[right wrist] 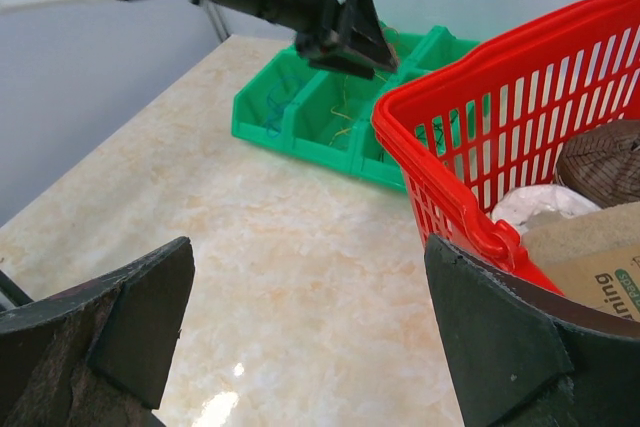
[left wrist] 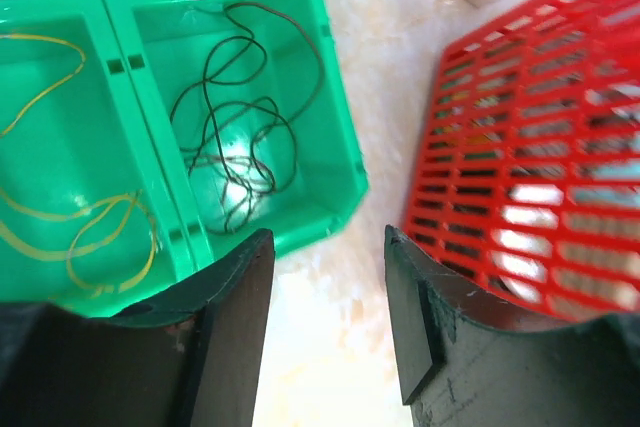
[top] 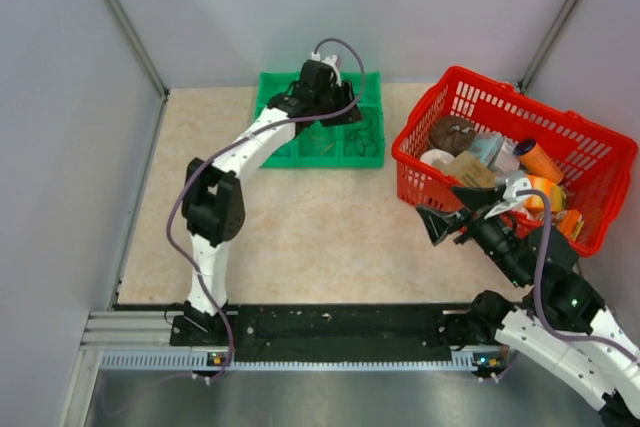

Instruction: Untangle the cables

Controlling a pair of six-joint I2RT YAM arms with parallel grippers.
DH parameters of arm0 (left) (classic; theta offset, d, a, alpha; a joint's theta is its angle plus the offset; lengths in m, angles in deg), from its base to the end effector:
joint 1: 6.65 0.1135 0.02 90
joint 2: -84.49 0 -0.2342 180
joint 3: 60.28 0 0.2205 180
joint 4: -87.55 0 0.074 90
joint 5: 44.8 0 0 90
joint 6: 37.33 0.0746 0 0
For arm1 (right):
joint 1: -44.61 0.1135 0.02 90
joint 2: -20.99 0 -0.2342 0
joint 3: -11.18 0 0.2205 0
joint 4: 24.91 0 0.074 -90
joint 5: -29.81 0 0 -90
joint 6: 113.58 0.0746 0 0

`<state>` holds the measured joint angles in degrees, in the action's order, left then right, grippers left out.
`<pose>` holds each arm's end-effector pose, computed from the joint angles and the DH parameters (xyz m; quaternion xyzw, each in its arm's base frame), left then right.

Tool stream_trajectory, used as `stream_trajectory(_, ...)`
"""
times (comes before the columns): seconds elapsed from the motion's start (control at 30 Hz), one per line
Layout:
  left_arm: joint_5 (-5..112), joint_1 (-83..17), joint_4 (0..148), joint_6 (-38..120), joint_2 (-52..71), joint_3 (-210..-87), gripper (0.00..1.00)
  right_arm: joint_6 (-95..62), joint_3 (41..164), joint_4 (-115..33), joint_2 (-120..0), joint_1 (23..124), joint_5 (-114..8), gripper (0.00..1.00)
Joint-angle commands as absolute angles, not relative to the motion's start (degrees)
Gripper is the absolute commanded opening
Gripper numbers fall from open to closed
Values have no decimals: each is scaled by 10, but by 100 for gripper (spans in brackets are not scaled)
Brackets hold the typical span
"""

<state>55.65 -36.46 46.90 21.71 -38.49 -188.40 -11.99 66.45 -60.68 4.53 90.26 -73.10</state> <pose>0.4159 -0.2539 0.2441 0.0328 0.8857 -0.3004 0.3523 0.0914 0.0697 0.3258 -0.1222 0.6776 0.2775 0.6700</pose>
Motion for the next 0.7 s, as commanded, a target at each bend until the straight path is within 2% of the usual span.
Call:
stream_trajectory(0.0, 577, -366, 521, 241, -197, -1773, 55, -118, 694, -608, 18, 908, -728, 96)
stream_trajectory(0.13, 575, -366, 564, 238, -39, -1629, 61, -113, 700, -609, -6, 908, -721, 96)
stream_trajectory(0.27, 543, -366, 562, 253, 133, -1546, 74, -109, 725, -613, -43, 908, -756, 99)
stream_trajectory(0.4, 531, -366, 560, 292, 277, -1539, 89, -133, 794, -635, -78, 908, -815, 99)
stream_trajectory(0.67, 534, -365, 602, 347, 461, -1547, 98, -232, 955, -627, -80, 908, -873, 99)
